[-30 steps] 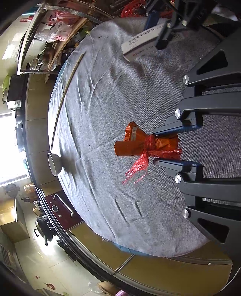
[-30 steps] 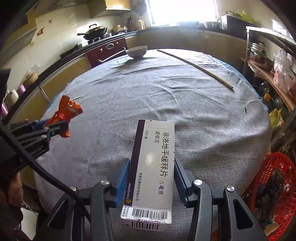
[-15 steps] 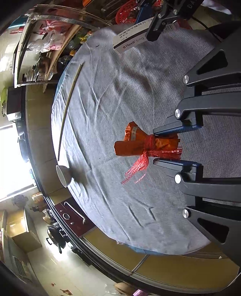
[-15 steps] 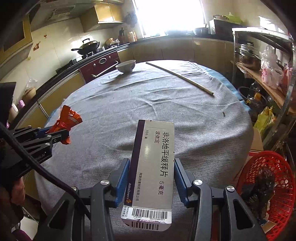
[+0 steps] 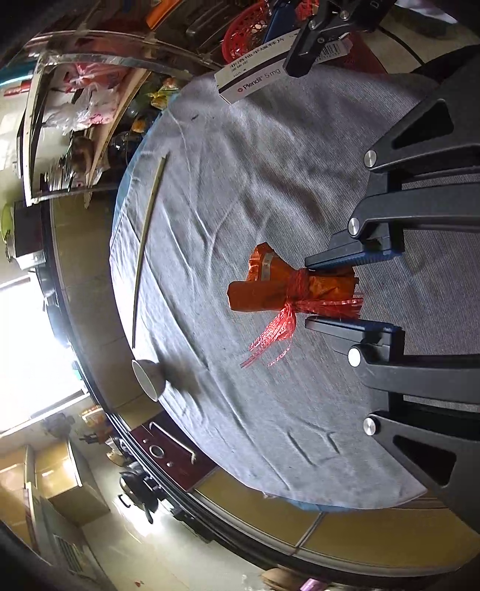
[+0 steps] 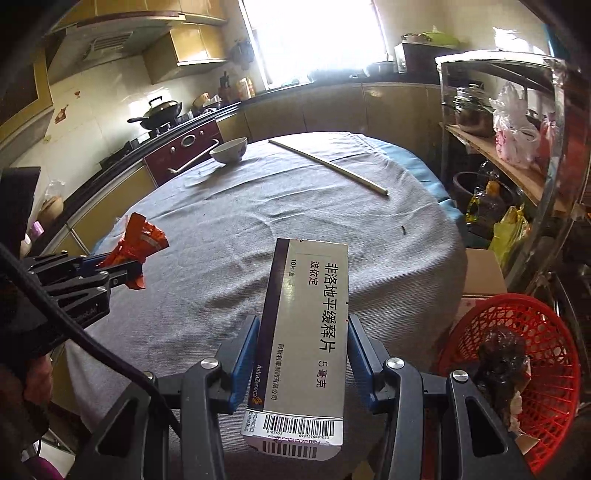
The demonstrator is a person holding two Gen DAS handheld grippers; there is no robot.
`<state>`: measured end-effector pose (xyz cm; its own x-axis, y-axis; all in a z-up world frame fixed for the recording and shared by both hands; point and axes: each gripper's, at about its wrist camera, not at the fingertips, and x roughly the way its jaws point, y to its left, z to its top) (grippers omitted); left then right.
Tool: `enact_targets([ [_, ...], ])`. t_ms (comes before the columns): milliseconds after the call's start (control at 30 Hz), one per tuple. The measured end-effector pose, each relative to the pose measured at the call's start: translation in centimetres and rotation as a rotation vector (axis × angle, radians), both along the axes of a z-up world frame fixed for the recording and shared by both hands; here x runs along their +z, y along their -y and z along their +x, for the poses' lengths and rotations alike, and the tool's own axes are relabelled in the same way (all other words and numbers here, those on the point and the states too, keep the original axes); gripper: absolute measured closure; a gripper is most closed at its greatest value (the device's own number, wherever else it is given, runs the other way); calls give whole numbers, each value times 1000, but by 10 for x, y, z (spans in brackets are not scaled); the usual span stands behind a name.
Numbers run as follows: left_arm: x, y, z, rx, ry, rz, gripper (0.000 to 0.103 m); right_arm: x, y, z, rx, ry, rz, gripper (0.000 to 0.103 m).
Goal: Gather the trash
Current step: 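Carry the orange wrapper and white box over the red basket with both tools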
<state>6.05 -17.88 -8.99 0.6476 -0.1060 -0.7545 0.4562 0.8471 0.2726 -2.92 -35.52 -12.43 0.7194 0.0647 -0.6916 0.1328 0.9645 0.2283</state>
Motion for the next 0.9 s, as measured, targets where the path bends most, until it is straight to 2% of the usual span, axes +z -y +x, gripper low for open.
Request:
enact_targets([
  [900, 6, 75, -13, -155, 18, 36, 77, 3, 72, -33, -165, 19, 47, 54],
])
